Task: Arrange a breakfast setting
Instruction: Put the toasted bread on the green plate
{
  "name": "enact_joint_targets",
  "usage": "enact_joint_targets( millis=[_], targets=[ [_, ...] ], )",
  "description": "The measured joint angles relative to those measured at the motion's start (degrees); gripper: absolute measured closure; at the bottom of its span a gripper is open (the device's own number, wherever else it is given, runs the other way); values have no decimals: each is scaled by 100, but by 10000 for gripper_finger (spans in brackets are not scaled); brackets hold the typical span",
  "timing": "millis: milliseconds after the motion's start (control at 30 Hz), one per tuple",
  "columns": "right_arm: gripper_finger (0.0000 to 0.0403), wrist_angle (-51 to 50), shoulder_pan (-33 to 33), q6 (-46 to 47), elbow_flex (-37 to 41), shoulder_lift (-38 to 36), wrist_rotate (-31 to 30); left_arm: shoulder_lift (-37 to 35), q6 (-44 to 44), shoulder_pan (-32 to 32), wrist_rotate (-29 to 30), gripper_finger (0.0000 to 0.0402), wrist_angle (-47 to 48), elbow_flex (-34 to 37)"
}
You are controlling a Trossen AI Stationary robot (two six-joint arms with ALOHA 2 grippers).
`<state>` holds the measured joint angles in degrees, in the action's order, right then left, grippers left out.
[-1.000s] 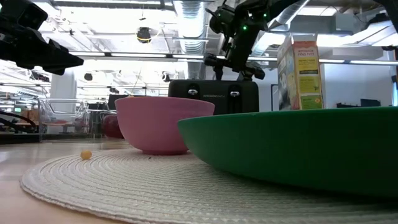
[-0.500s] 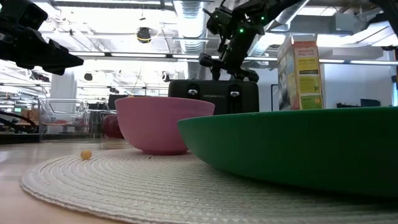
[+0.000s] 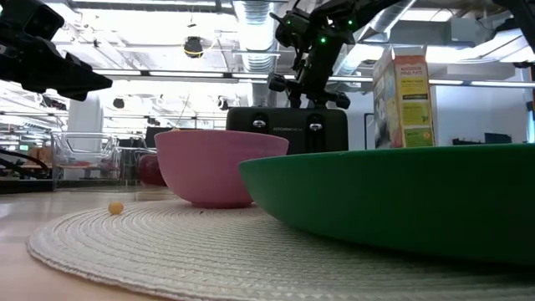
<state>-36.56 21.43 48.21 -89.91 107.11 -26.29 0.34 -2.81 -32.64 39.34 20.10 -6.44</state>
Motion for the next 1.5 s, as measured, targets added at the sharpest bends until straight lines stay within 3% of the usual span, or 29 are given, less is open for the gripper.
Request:
enact_joint_targets(
  millis=[1200, 1500],
  targets=[
    [295, -146, -404, -391, 0, -1115, -970, -2, 2, 2, 9, 333, -2, 0],
    [295, -402, -1314, -488, 0, -2077, -920, -2, 2, 2, 10, 333, -2, 0]
  ],
)
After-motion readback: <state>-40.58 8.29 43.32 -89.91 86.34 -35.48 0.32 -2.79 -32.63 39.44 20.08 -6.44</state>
